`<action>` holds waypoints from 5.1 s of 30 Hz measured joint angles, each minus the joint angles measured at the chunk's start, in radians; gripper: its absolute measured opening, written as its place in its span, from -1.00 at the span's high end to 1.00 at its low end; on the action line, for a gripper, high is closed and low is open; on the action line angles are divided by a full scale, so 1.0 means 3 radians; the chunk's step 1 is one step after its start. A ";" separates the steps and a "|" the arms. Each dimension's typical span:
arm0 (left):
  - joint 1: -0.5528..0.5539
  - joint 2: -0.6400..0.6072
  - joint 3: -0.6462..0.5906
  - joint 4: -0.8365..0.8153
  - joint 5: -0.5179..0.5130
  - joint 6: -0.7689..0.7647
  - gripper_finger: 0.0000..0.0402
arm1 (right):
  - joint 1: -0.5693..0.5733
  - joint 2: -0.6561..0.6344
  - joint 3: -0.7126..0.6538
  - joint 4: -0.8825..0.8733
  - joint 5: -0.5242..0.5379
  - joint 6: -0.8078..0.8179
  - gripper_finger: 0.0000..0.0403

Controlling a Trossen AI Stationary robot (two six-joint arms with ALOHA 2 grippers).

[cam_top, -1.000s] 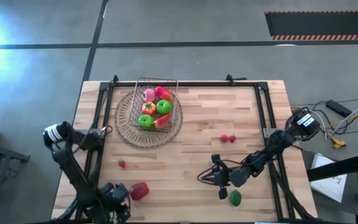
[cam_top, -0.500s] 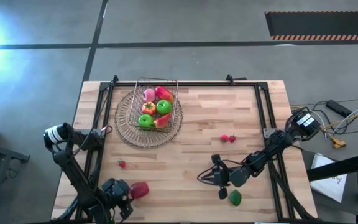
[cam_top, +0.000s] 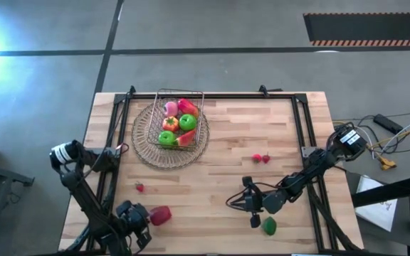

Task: Build produce basket
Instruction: Put the red apple into the basket

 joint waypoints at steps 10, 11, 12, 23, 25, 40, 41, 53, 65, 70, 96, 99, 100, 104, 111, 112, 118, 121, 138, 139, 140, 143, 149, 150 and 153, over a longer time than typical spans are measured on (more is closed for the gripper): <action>0.0189 -0.0352 0.0395 -0.0895 -0.0040 0.0140 0.97 | 0.0000 0.0000 -0.0001 -0.0001 0.0000 0.0000 0.96; 0.0245 -0.0415 0.0452 -0.1020 -0.0085 0.0169 0.97 | 0.0000 0.0000 -0.0001 -0.0002 0.0000 -0.0001 0.96; 0.0311 -0.0487 0.0508 -0.1145 -0.0146 0.0198 0.97 | 0.0000 0.0000 -0.0001 -0.0002 0.0000 -0.0001 0.96; 0.1590 -0.1346 0.0723 -0.1331 -0.0505 0.1654 0.97 | 0.0000 0.0003 -0.0001 -0.0004 -0.0001 0.0001 0.96; 0.1913 -0.1508 0.0752 -0.1330 -0.0491 0.2064 0.97 | 0.0000 0.0004 -0.0001 -0.0005 -0.0001 0.0002 0.96; 0.4259 -0.1648 0.0668 -0.1211 0.0607 0.4225 0.97 | 0.0000 0.0006 -0.0001 -0.0002 -0.0001 0.0081 0.96; 0.4313 -0.1598 0.0668 -0.1199 0.0620 0.4290 0.97 | 0.0000 0.0006 -0.0001 -0.0004 -0.0001 0.0092 0.96; 0.4496 -0.1003 0.0681 -0.1174 0.0816 0.4717 0.97 | 0.0000 0.0008 -0.0001 -0.0001 -0.0001 0.0092 0.96; 0.4503 -0.0691 0.0716 -0.0976 0.1153 0.4979 0.97 | 0.0000 0.0008 -0.0002 -0.0002 0.0000 0.0092 0.96; 0.4513 -0.0658 0.0701 -0.0937 0.1192 0.4983 0.97 | 0.0000 0.0008 -0.0002 -0.0002 0.0000 0.0093 0.96; 0.4566 -0.0707 0.0658 -0.0765 0.1643 0.5037 0.97 | 0.0000 0.0008 -0.0008 -0.0005 0.0000 0.0125 0.96; 0.4619 -0.0592 0.0658 -0.0702 0.1659 0.5038 0.97 | 0.0000 0.0008 -0.0008 -0.0003 0.0000 0.0125 0.96; 0.4639 -0.0563 0.0658 -0.0688 0.1663 0.5038 0.97 | 0.0000 0.0008 -0.0008 -0.0003 -0.0001 0.0130 0.96; 0.4698 -0.0447 0.0671 -0.0635 0.1667 0.5038 0.97 | 0.0000 0.0009 -0.0008 -0.0004 0.0000 0.0139 0.96; 0.4712 -0.0444 0.0681 -0.0484 0.1578 0.5040 0.95 | 0.0000 0.0009 -0.0009 -0.0004 0.0000 0.0149 0.96; 0.4712 -0.0455 0.0694 -0.0487 0.1577 0.5040 0.93 | 0.0000 0.0009 -0.0009 -0.0004 0.0000 0.0152 0.96; 0.4712 -0.0500 0.0811 -0.0526 0.1572 0.5041 0.61 | 0.0000 0.0009 -0.0009 -0.0004 0.0000 0.0154 0.96; 0.4713 -0.0553 0.0877 -0.0542 0.1543 0.5041 0.43 | 0.0000 0.0009 -0.0009 -0.0004 0.0000 0.0154 0.96; 0.4738 -0.0578 0.0631 -0.0086 0.1040 0.5042 0.74 | 0.0000 0.0009 -0.0009 -0.0005 -0.0001 0.0178 0.96; 0.4738 -0.0578 0.0585 -0.0032 0.1041 0.5041 0.79 | 0.0000 0.0009 -0.0009 -0.0003 -0.0001 0.0178 0.96; 0.4738 -0.0578 0.0542 0.0042 0.1039 0.5041 0.83 | 0.0000 0.0009 -0.0009 -0.0002 -0.0001 0.0177 0.96; 0.4751 -0.0579 0.0429 0.0257 0.1024 0.5041 0.94 | 0.0000 0.0009 -0.0009 -0.0003 -0.0001 0.0178 0.96; 0.4840 -0.0578 0.0317 0.0407 0.1024 0.5041 0.98 | 0.0000 0.0009 -0.0009 -0.0004 0.0000 0.0179 0.96; 0.4856 -0.0579 0.0300 0.0431 0.1024 0.5041 0.98 | 0.0000 0.0009 -0.0009 -0.0004 -0.0001 0.0179 0.96; 0.4907 -0.0579 0.0232 0.0459 0.1019 0.5040 0.98 | 0.0000 0.0009 -0.0009 -0.0004 -0.0001 0.0180 0.96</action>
